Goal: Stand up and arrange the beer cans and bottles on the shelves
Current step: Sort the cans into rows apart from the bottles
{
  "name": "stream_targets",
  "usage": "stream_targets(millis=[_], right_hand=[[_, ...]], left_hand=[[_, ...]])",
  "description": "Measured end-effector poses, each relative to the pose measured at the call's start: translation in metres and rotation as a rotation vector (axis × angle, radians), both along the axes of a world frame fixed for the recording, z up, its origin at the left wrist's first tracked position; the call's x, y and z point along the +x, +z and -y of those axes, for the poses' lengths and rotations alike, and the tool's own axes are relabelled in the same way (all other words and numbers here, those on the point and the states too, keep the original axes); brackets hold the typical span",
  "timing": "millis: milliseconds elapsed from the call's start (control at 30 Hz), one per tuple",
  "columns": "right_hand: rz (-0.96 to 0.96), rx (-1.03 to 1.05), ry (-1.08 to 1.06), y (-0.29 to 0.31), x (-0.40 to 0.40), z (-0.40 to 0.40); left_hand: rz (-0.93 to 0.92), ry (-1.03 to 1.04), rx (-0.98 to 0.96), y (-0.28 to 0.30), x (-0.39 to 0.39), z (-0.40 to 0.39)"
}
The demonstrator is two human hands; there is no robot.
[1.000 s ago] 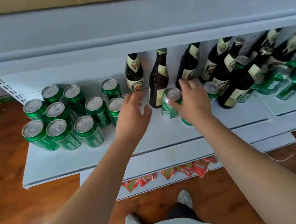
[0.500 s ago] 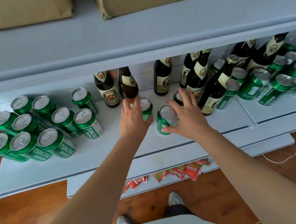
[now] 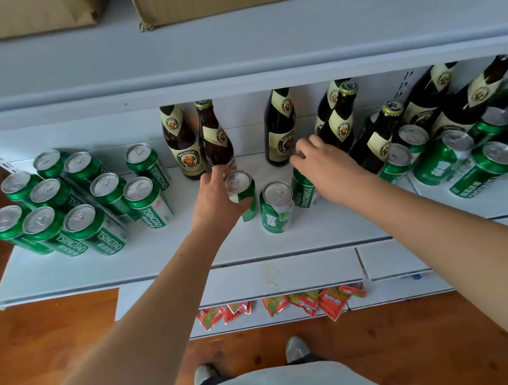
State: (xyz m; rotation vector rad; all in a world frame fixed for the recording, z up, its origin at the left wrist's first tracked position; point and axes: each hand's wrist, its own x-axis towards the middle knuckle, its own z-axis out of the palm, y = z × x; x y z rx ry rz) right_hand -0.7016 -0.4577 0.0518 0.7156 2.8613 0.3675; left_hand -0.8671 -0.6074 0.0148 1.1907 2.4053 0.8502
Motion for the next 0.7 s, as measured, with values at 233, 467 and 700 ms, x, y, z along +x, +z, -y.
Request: stream_targets(millis=[233,467,700], right_hand=[[-0.037,-0.126,-0.072,0.048,0.010,0.010],[-0.474,-0.088,-0.110,0.124,-0.001,0.048],[-0.556,-0.389,0.060,0.103,-0.095,0.124]], left_hand=[[-0.158,0.086,0.165,0.003,0.015,0.026],[-0.355,0.221,0.303,0.022,-0.019,0.070],[-0.419,0.426,0.023,0.018,-0.110,0.131]])
